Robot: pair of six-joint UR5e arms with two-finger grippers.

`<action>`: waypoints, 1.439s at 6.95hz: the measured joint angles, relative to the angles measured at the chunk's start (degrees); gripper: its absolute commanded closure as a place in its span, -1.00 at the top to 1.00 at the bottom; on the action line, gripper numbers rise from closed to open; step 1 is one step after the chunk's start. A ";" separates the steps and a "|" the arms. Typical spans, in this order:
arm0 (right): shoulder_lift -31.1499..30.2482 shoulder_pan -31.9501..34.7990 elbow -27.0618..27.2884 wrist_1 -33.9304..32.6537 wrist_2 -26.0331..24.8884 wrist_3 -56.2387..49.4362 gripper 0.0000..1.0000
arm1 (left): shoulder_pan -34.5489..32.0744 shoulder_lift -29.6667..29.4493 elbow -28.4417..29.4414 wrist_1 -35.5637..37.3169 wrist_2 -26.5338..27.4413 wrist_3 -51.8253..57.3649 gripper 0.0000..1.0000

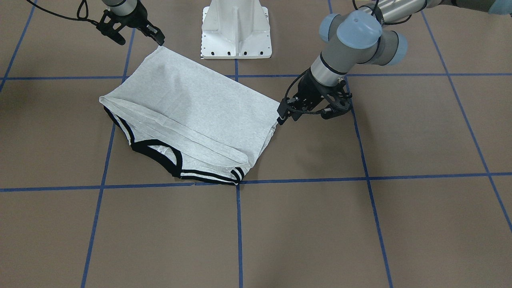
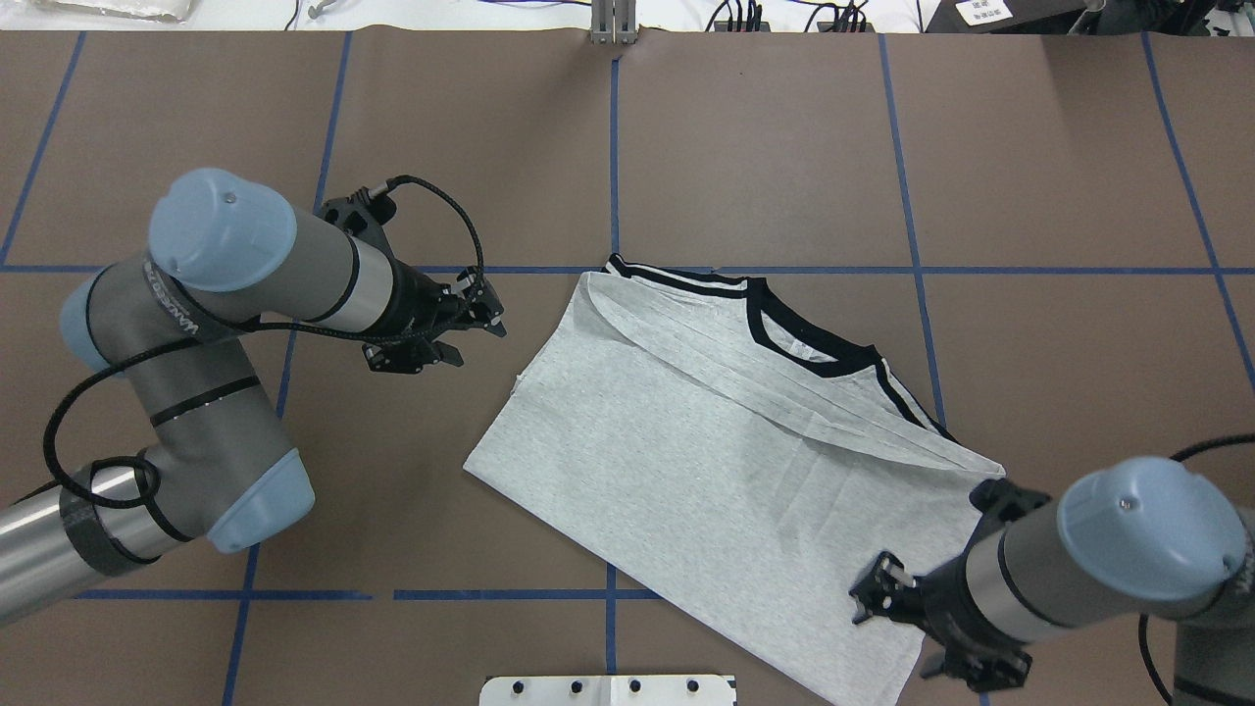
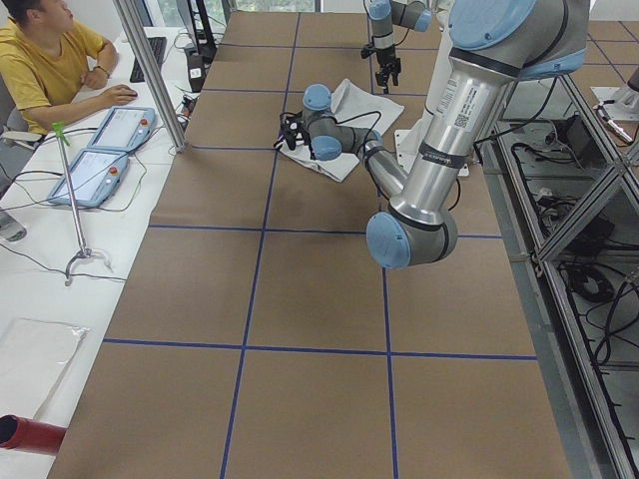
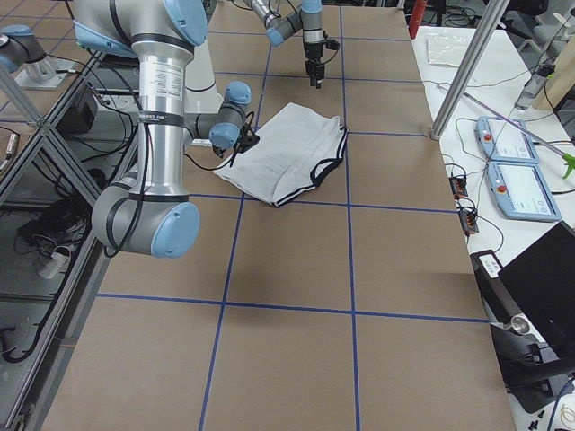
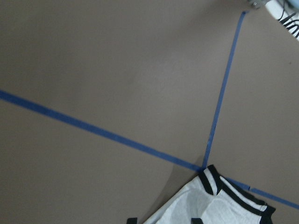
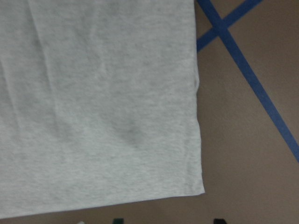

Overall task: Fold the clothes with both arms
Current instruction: 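Grasp the side edge with the left gripper while the right holds the collar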

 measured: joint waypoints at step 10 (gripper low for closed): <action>15.70 18.04 -14.05 0.04 -3.38 -9.08 1.00 | 10.89 2.96 0.32 5.85 5.05 -7.62 0.17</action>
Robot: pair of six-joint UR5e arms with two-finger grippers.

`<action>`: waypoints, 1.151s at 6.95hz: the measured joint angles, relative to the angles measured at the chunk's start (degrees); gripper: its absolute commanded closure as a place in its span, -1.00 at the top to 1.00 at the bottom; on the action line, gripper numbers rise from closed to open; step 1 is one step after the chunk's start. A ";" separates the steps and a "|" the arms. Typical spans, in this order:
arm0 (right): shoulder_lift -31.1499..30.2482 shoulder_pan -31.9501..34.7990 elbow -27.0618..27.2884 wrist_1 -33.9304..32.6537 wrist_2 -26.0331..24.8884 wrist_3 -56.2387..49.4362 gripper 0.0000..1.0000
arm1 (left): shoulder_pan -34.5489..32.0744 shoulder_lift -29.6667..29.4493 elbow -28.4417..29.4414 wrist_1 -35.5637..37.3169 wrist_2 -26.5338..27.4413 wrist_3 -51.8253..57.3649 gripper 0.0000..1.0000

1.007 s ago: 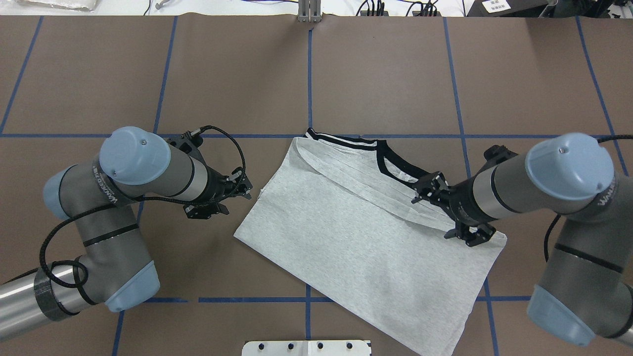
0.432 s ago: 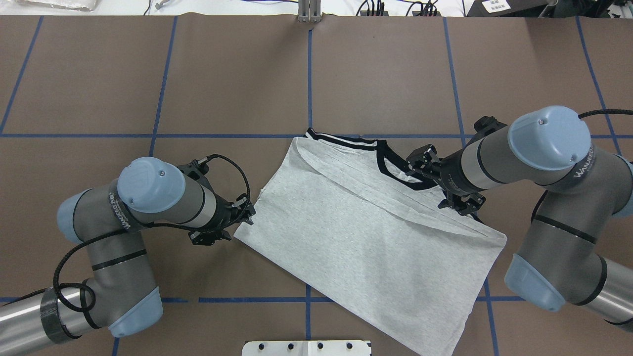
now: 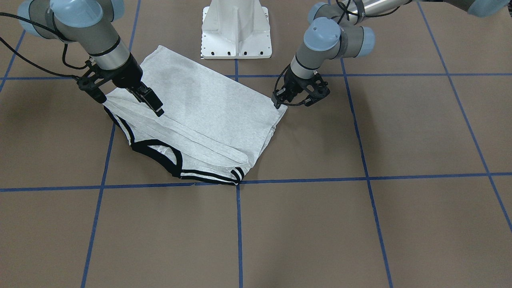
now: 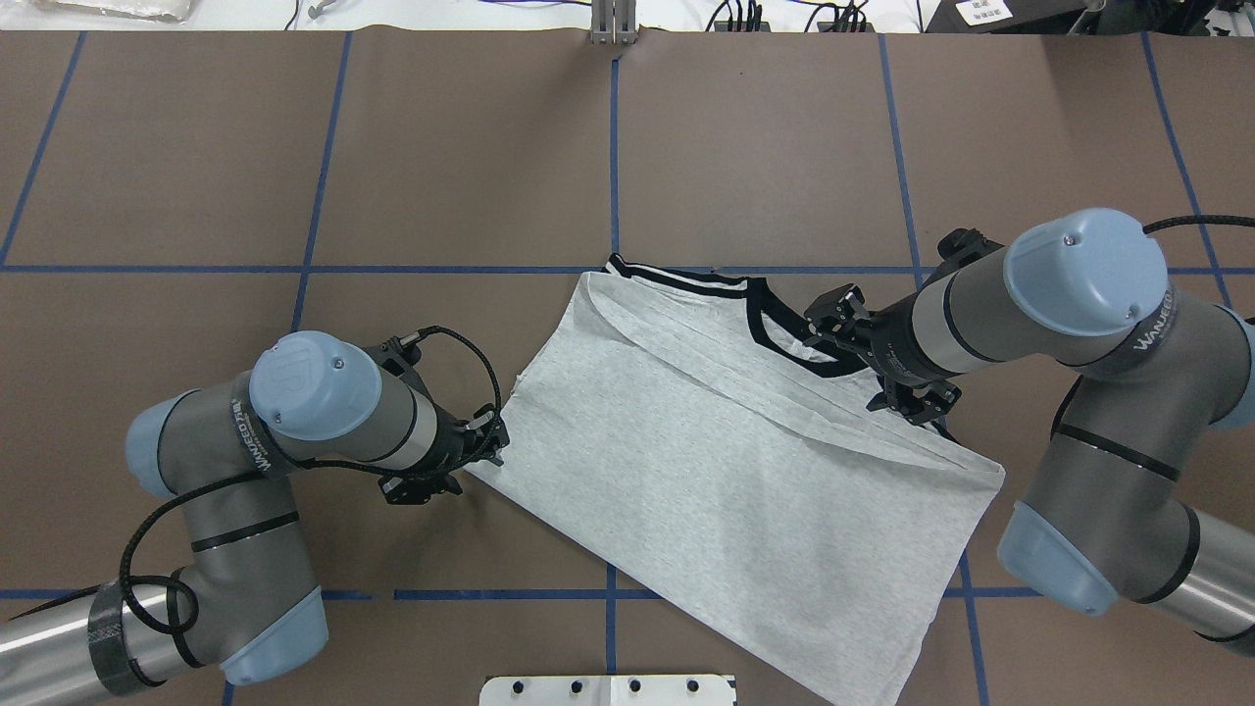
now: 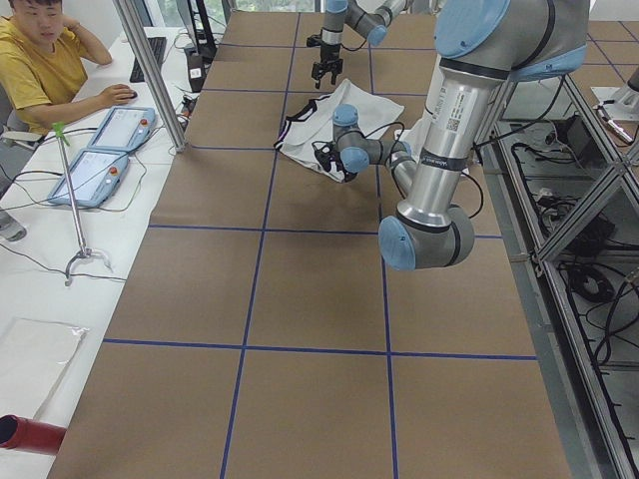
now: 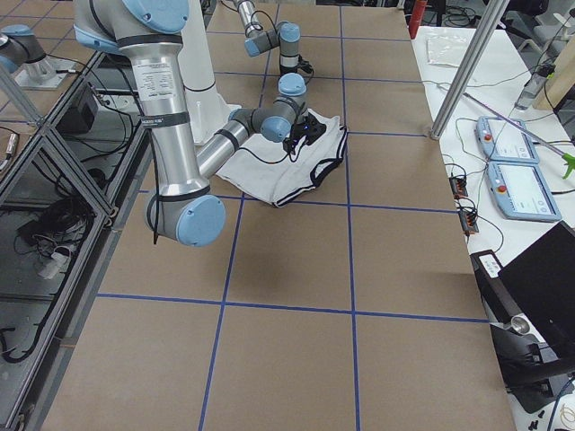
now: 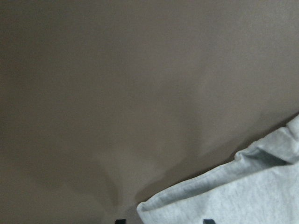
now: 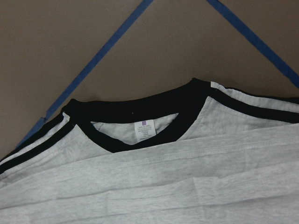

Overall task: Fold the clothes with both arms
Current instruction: 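Grasp the side edge with the left gripper while the right holds the collar, then fold the side edge over with the left gripper toward the right gripper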

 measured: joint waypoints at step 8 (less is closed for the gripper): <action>0.17 -0.08 -0.51 -0.11 0.02 0.02 1.00 | -3.49 -0.40 -0.20 4.05 1.88 2.89 -1.00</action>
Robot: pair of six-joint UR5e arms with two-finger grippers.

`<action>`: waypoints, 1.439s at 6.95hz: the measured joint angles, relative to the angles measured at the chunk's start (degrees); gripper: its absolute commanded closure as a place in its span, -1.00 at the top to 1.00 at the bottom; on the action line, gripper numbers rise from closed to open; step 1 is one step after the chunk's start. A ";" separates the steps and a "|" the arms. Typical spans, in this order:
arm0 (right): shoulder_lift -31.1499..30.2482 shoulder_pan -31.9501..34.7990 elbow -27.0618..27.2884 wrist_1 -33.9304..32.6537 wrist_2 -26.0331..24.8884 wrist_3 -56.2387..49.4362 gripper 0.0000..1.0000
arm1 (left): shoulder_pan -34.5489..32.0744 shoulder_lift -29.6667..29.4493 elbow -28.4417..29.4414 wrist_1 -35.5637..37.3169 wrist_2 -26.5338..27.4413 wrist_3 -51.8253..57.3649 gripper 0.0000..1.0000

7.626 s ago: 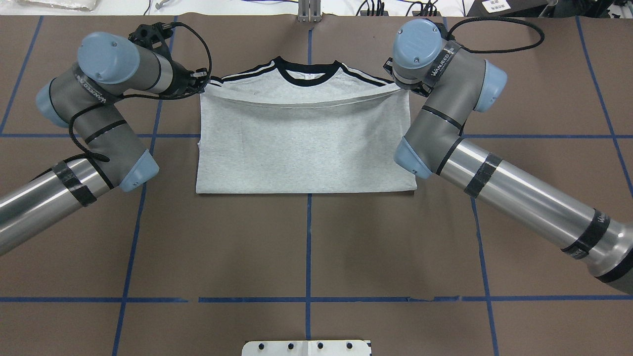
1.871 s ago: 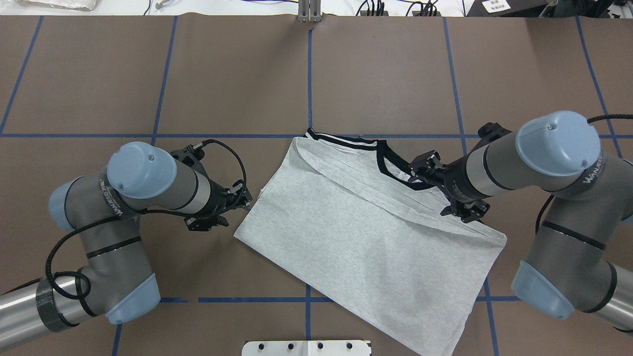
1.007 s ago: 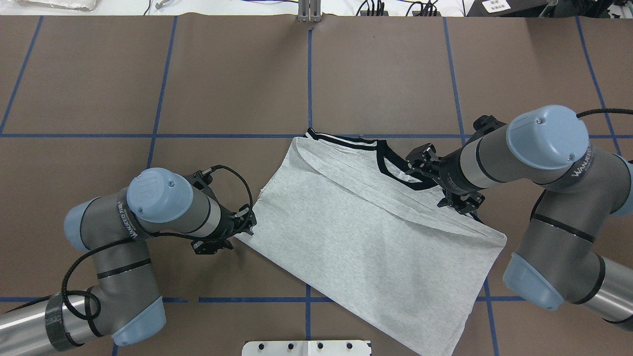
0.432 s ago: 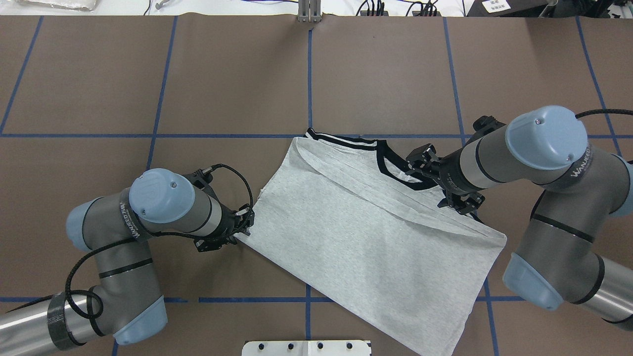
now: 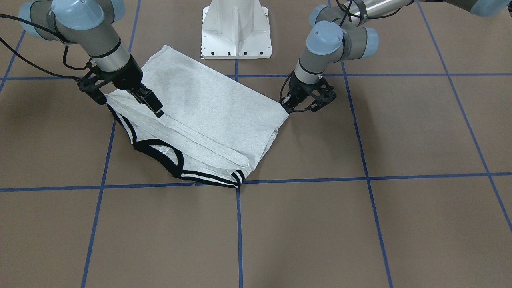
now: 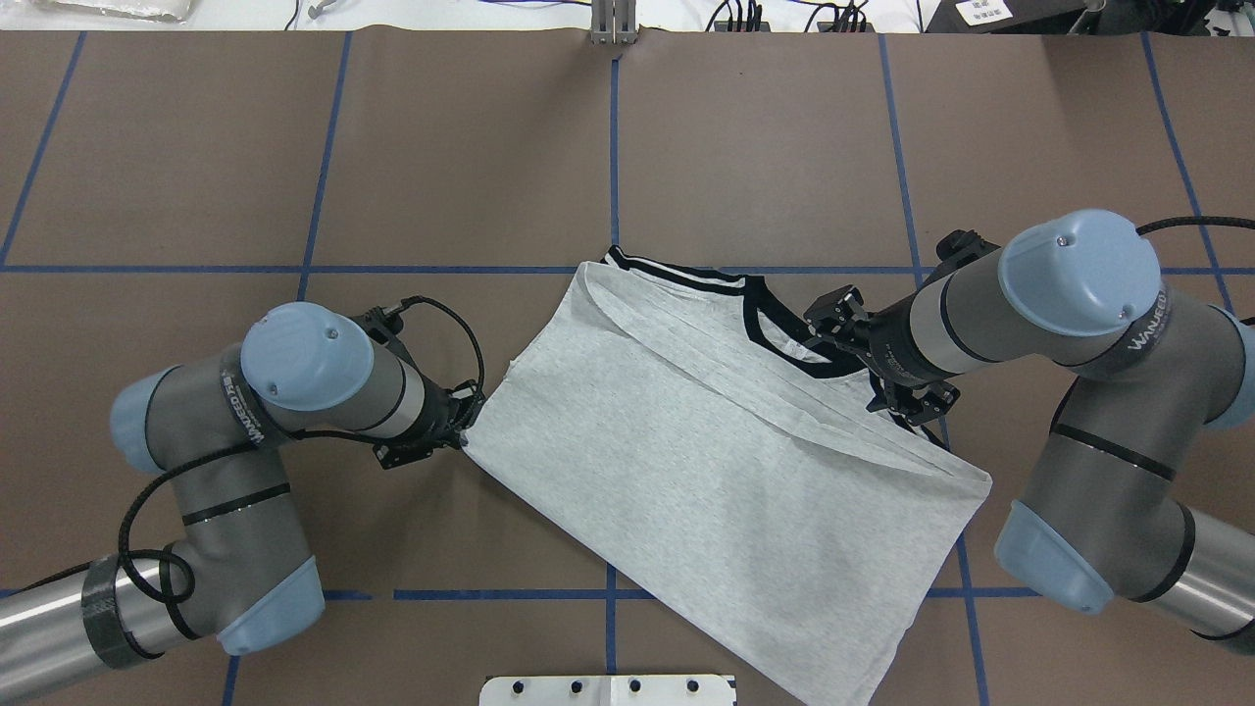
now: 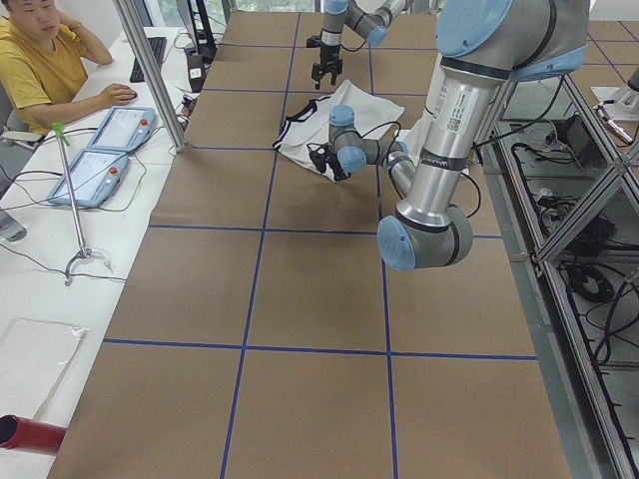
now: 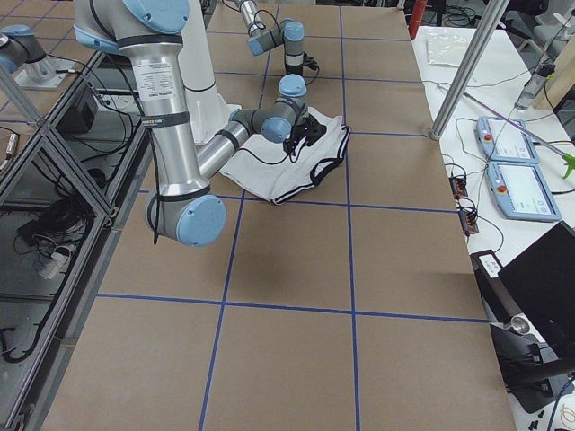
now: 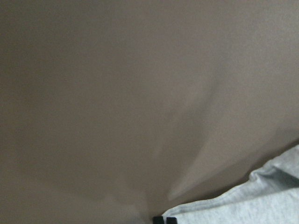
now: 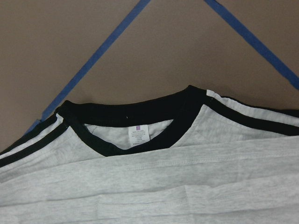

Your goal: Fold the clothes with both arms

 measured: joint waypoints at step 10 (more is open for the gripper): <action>0.50 0.01 0.10 0.36 -0.21 0.21 1.00 | -20.85 -30.03 45.58 -24.45 6.06 19.36 0.08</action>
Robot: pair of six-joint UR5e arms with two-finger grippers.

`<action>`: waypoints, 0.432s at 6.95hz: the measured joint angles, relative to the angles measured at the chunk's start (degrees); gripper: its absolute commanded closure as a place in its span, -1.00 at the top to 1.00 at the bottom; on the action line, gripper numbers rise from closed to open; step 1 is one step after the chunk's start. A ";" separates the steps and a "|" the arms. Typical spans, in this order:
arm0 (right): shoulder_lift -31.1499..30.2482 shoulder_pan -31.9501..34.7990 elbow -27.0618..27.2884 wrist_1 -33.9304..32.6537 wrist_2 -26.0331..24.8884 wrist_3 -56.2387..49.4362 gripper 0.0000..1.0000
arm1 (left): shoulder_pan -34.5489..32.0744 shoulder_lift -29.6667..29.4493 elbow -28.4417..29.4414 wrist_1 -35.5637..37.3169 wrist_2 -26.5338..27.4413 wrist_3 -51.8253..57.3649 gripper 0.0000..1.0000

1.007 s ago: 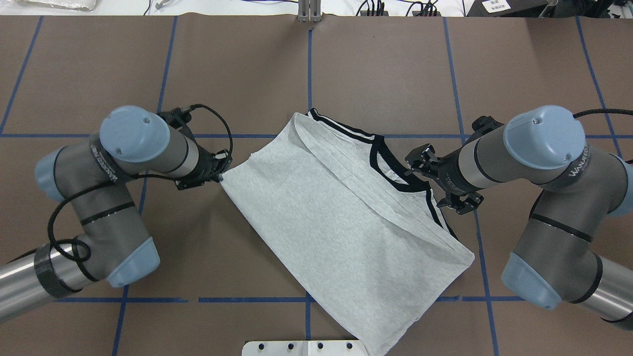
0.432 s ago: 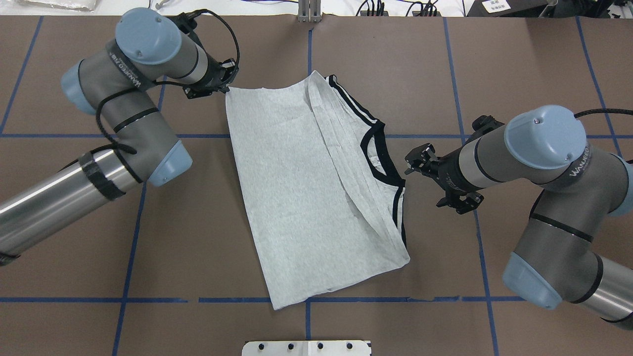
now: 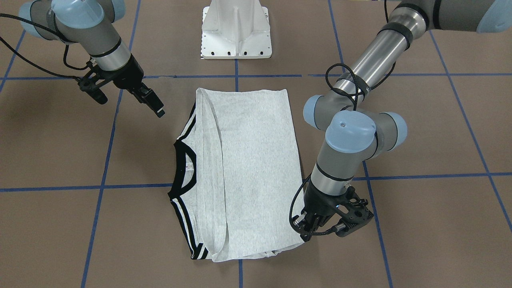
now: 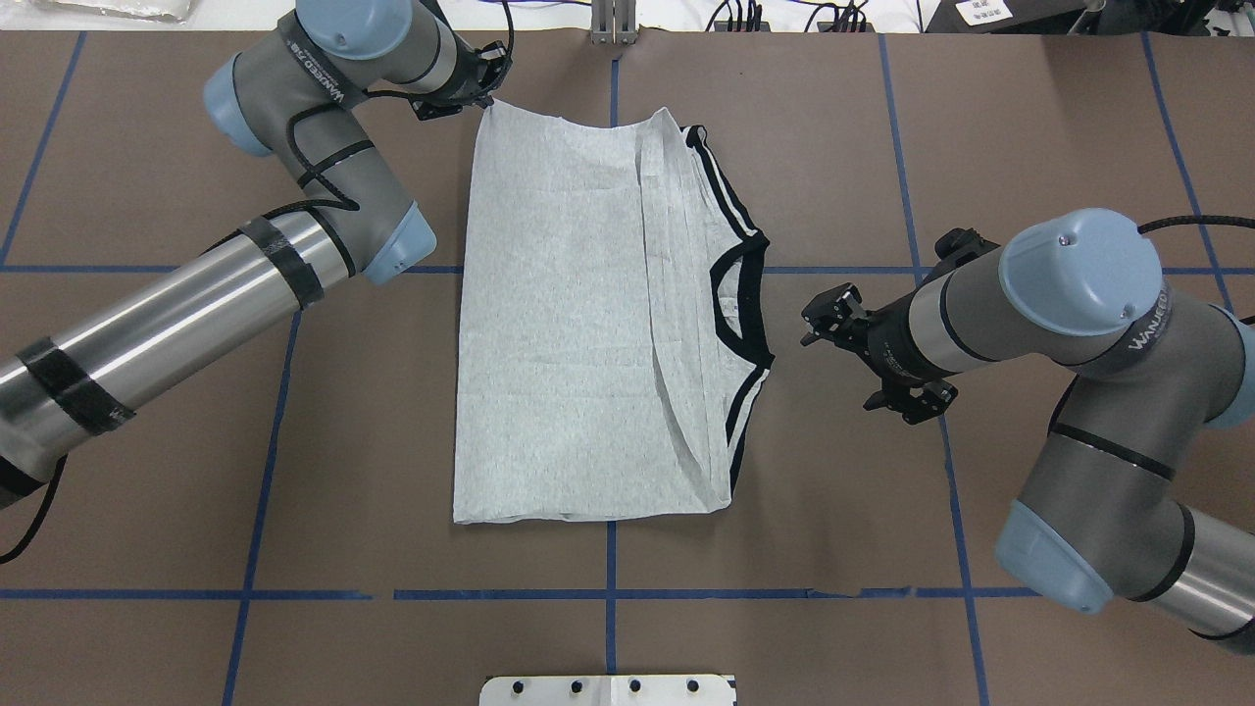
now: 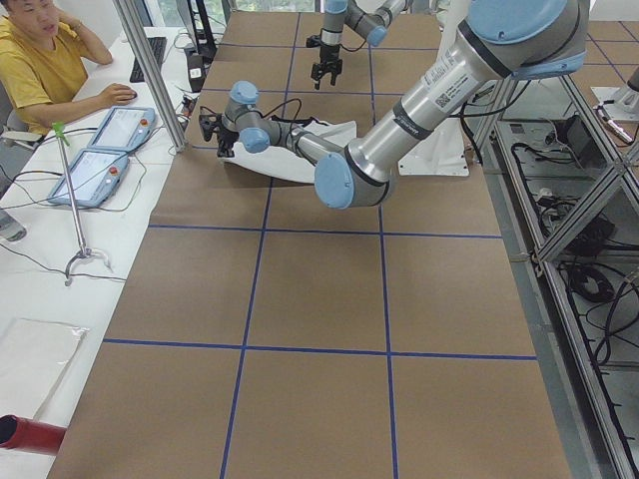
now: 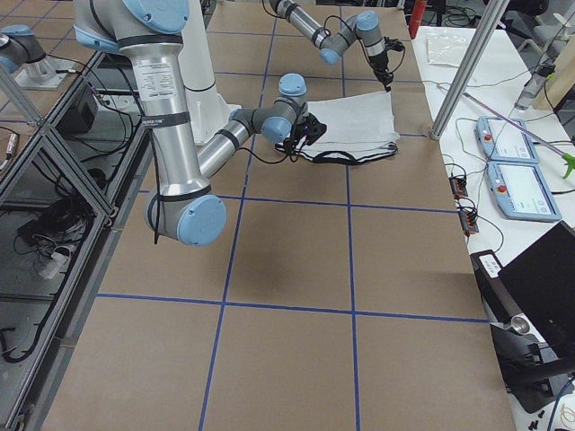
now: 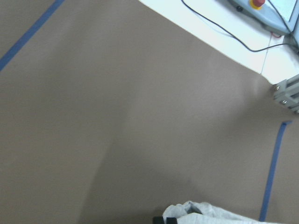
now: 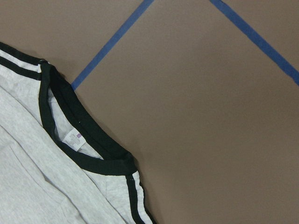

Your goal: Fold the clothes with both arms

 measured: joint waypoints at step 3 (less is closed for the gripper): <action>3.98 -1.41 -1.72 -0.40 -2.98 -0.23 1.00 | -0.04 5.01 -8.78 -1.67 -0.57 0.12 0.09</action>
